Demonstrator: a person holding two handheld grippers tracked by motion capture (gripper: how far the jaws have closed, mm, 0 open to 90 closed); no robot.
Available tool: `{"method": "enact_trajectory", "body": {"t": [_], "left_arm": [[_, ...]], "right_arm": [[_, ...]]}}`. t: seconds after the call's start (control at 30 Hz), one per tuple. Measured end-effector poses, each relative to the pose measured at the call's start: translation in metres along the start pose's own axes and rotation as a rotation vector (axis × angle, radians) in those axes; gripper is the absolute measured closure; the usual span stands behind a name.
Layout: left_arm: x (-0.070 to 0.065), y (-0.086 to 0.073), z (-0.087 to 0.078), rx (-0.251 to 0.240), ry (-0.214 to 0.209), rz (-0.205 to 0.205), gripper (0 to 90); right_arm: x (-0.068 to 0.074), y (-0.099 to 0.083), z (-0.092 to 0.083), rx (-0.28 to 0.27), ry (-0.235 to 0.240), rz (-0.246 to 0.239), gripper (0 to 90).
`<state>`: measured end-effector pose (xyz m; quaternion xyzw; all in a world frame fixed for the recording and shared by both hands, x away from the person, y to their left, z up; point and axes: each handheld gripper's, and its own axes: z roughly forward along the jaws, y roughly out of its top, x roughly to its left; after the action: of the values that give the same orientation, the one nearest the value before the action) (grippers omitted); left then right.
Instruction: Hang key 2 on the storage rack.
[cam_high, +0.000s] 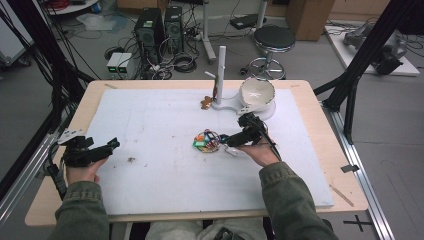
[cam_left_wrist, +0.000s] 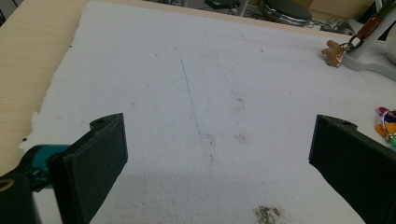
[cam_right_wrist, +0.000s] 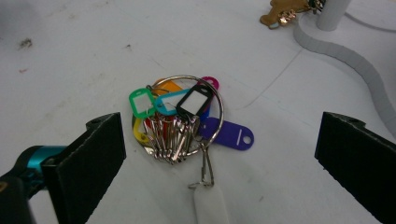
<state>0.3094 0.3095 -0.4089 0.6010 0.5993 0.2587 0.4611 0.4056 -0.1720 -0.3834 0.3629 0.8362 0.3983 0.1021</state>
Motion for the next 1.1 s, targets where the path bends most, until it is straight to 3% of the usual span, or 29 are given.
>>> {"method": "enact_trajectory", "body": {"t": [1.1], "left_arm": [[0.002, 0.0, 0.0, 0.005, -0.005, -0.006, 4.8]], "right_arm": [[0.01, 0.013, 0.042, 0.098, 0.03, 0.019, 0.9]]}}
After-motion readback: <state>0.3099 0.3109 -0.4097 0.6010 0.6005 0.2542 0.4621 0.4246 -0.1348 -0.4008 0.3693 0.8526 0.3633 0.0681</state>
